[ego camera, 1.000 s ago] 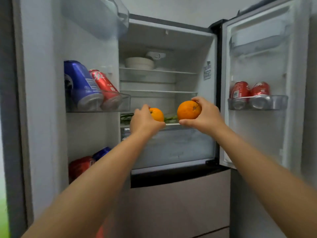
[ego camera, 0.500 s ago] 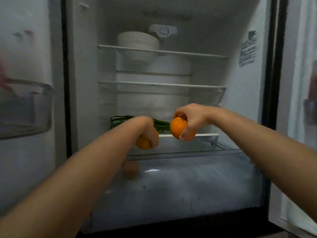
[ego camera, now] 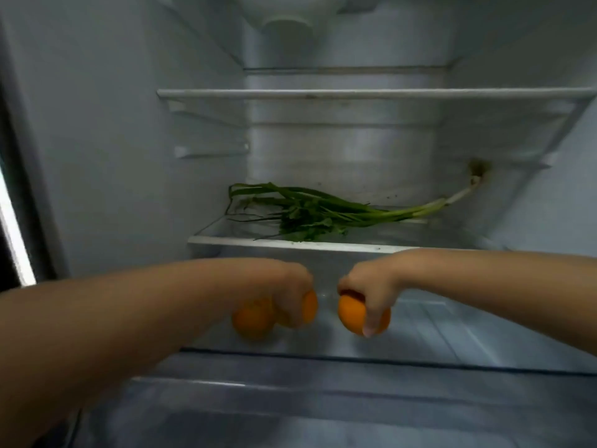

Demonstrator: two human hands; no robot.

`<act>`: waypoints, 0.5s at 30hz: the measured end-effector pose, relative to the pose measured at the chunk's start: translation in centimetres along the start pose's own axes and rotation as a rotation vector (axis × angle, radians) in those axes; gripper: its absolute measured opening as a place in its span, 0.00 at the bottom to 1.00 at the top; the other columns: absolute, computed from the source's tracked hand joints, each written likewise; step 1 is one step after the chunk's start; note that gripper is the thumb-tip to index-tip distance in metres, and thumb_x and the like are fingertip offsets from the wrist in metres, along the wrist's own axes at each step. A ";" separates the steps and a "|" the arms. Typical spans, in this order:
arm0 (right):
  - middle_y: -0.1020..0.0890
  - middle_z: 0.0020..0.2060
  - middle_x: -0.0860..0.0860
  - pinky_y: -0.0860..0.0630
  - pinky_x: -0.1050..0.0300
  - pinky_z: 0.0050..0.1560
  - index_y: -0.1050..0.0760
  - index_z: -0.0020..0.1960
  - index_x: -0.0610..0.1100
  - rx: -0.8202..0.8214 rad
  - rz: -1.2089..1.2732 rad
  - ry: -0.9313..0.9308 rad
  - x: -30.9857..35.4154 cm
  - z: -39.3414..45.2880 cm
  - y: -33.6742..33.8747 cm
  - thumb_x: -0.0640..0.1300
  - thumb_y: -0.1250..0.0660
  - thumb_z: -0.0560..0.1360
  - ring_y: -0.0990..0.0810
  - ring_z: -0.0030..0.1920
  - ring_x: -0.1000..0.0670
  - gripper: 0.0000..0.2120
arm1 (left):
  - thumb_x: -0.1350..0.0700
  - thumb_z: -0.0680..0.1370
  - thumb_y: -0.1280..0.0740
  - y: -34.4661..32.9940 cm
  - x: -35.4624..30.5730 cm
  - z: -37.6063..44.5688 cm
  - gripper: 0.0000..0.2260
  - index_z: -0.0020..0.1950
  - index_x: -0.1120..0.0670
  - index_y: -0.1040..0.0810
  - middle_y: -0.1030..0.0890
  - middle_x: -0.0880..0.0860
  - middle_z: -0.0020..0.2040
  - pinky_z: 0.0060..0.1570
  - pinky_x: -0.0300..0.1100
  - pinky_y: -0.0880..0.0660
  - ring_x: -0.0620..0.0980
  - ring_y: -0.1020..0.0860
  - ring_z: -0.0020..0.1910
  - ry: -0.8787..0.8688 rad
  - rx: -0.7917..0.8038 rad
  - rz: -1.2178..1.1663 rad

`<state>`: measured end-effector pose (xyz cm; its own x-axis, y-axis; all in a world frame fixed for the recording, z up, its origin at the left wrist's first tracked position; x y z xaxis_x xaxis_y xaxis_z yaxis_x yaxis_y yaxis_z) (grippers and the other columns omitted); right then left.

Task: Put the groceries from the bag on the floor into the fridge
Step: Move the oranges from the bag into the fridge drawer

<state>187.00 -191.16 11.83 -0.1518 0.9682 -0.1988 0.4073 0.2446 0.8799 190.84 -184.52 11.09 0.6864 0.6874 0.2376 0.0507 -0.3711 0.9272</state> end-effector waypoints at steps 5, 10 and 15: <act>0.25 0.60 0.42 0.27 0.52 0.54 0.34 0.64 0.41 -0.246 0.010 0.065 -0.4 3.3 0.0 0.50 0.27 0.68 0.26 0.59 0.42 0.29 | 0.52 0.75 0.32 -1.3 0.6 1.9 0.21 0.65 0.60 0.28 0.26 0.60 0.64 0.54 0.46 0.28 0.57 0.25 0.60 0.015 -0.088 -0.169; 0.25 0.61 0.41 0.26 0.51 0.57 0.33 0.64 0.41 -0.282 0.097 0.076 -0.2 5.5 -1.3 0.50 0.27 0.67 0.25 0.60 0.42 0.30 | 0.49 0.75 0.32 -2.3 1.3 2.5 0.27 0.68 0.61 0.34 0.30 0.60 0.67 0.59 0.44 0.30 0.57 0.30 0.65 0.059 -0.162 -0.239; 0.26 0.62 0.43 0.26 0.52 0.58 0.34 0.66 0.42 -0.263 0.127 0.115 -0.1 5.8 -1.8 0.51 0.28 0.68 0.26 0.61 0.43 0.31 | 0.46 0.77 0.35 -3.5 1.4 2.8 0.29 0.70 0.62 0.37 0.32 0.60 0.69 0.62 0.43 0.32 0.57 0.31 0.67 0.077 -0.136 -0.237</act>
<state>191.52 -191.39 7.73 -0.2217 0.9742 -0.0427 0.1854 0.0851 0.9790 193.59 -183.99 7.33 0.6098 0.7921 0.0260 0.1022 -0.1112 0.9885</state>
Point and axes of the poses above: each hand's wrist, its own z-axis towards the middle knuckle, its own y-axis out of the back of the hand, x = y × z, the point moved 9 cm from there along z, towards the middle knuckle
